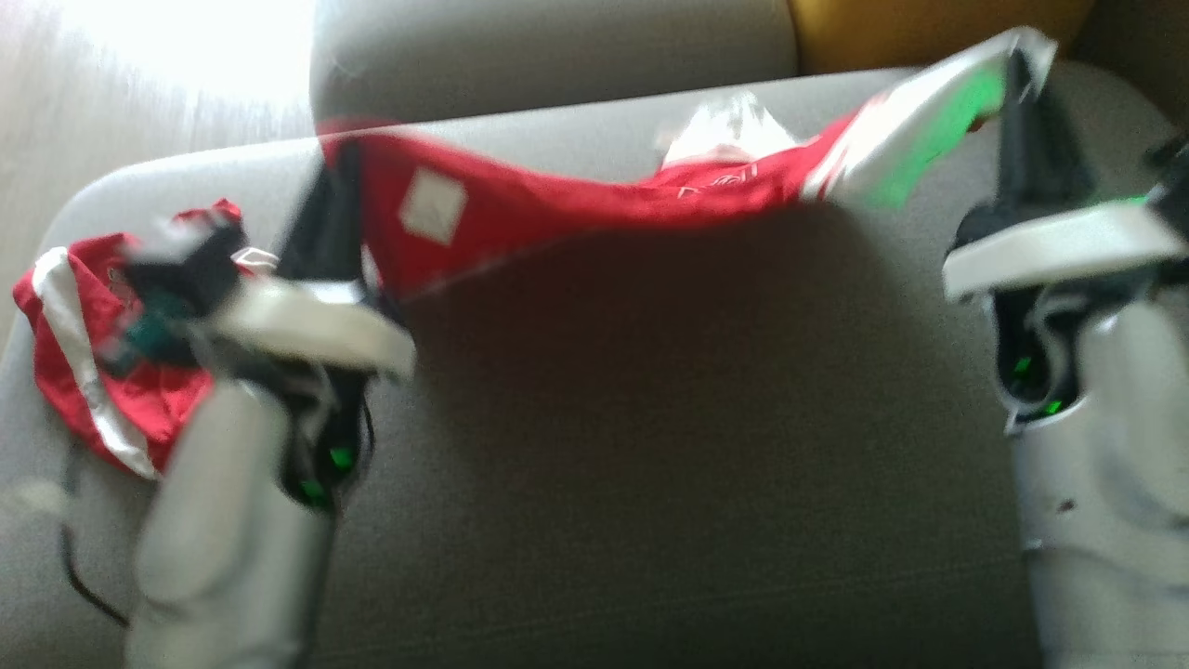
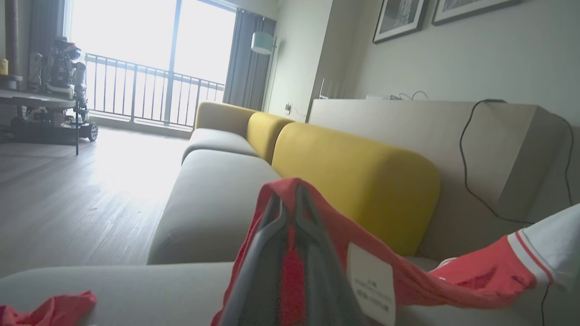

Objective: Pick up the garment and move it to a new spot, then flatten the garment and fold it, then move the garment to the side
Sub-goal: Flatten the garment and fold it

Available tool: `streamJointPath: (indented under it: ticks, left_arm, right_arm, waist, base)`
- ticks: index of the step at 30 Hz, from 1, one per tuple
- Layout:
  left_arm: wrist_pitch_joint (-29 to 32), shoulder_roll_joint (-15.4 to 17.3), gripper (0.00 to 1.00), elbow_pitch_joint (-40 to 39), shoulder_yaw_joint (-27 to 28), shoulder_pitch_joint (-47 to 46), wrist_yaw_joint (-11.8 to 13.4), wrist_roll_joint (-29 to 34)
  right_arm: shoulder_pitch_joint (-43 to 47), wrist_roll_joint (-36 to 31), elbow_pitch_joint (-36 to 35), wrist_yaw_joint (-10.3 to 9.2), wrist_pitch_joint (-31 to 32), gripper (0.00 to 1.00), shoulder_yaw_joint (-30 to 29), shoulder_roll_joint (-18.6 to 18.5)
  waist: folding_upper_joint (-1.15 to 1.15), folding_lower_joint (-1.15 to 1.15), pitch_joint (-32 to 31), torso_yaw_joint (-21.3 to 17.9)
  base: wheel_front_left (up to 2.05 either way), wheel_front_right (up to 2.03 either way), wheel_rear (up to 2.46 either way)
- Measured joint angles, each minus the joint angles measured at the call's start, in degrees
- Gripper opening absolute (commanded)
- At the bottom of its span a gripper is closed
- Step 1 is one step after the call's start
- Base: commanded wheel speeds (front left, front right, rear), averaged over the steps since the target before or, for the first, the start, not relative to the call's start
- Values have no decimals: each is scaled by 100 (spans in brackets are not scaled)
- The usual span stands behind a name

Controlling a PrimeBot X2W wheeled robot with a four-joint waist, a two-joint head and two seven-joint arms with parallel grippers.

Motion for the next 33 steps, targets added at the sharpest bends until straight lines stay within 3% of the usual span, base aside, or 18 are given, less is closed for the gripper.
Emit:
streamJointPath:
  ticks: [10, 16, 22, 25, 28, 33]
  left_arm:
    - [1393, 46, 0, -1435, 475, -1134, 134, -882]
    - [2398, 319, 0, -1343, 545, -1860, 220, -1116]
    - [2921, 439, 0, -565, 524, -3092, 276, -1177]
    - [2920, 554, 0, 124, 421, -4080, 250, -926]
    - [2587, 595, 0, 944, 320, -5054, 172, -575]
    - [1527, 559, 0, 2153, 368, -6505, 216, -241]
  right_arm:
    - [-728, -37, -1798, 0, 1070, 0, -402, -3]
    - [-1564, -159, -1920, 0, 1804, 0, -748, -19]
    - [-2911, -800, -1111, 0, 2017, 0, -546, -65]
    - [-3946, -985, -254, 0, 1828, 0, -332, -142]
    - [-5022, -1007, 638, 1, 1380, 0, -285, -182]
    - [-6529, -1405, 1816, 1, 204, 0, -548, -178]
  waist:
    - [0, 0, 4, 4]
    - [0, 0, 384, 14]
    - [0, 0, 963, 2]
    - [0, 0, 1404, -13]
    - [0, 0, 1858, -32]
    - [0, 1, 2546, -74]
  base:
    - [0, 0, 0]
    - [0, 0, 0]
    - [0, 0, 0]
    - [0, 0, 0]
    - [0, 0, 0]
    - [0, 0, 0]
